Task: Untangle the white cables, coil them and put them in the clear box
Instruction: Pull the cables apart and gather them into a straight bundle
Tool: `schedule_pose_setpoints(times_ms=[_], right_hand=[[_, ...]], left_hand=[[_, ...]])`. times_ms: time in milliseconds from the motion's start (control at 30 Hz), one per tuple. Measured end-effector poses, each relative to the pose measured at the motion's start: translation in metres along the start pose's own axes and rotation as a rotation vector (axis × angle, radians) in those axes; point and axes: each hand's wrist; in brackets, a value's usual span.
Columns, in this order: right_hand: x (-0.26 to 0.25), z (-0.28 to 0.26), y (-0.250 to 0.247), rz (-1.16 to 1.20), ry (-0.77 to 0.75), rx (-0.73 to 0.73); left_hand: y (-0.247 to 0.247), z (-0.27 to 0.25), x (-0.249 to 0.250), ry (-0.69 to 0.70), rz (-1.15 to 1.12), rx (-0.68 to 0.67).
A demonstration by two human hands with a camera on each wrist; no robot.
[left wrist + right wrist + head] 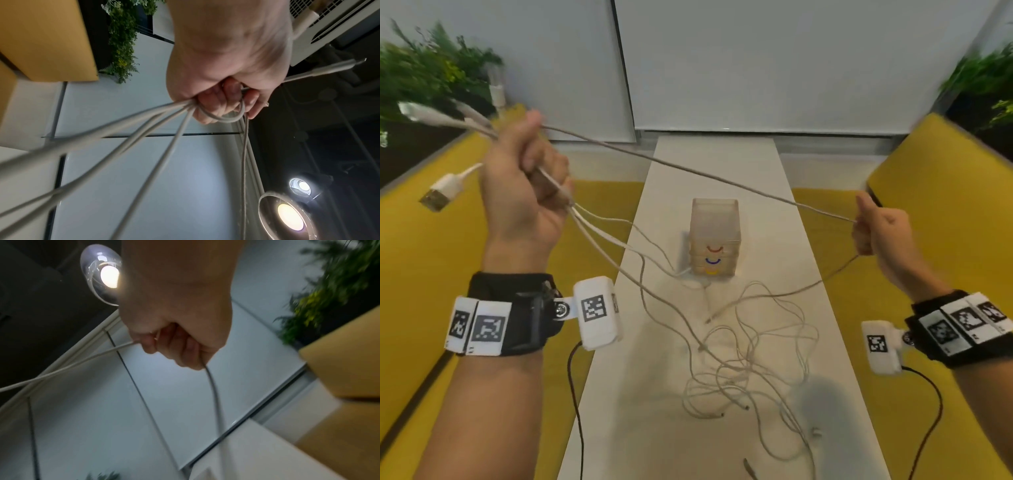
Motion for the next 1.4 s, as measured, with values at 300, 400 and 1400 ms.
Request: schedule_pose_setpoints(times_ms=[300,400,1400], right_hand=[[0.052,-0.005,-0.062,-1.134,0.631,-0.529],[0.046,-0.008,-0.030,-1.025,0.446,-0.547],[0.018,-0.064,0.023,0.020,0.767,-1.246]], left_hand=[[0.003,-0.003,-0.011,0.012,0.203,-0.342],[0.018,-0.004,-0.021,-0.041,0.320,-0.436],[0.007,0.015,-0.015,-0.085,-0.064,-0.031]])
Point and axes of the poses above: each hand's wrist, its own z-axis towards the middle knuckle, its own y-axis out of the palm, x = y × z, and after that the axes turned 2 degrees about -x, right-handed
